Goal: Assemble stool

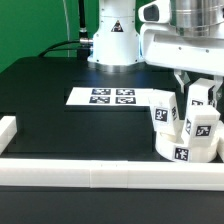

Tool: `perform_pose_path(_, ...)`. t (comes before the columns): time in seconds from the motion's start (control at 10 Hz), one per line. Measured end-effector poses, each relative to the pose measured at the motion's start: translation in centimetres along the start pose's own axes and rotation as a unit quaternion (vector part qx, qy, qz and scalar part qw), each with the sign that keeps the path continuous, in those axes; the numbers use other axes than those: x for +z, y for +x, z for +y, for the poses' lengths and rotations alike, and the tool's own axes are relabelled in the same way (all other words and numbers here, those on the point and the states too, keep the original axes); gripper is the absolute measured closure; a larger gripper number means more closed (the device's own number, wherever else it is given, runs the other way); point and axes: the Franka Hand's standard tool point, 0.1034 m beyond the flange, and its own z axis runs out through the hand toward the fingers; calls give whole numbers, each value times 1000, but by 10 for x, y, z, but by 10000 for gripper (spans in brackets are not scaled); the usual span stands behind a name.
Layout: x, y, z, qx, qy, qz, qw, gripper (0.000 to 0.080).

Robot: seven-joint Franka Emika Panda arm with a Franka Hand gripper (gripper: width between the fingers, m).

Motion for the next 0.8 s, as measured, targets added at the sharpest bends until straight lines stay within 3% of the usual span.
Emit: perform_pose_path(0.8,0,-1,-1,28,3,-3,1000,459)
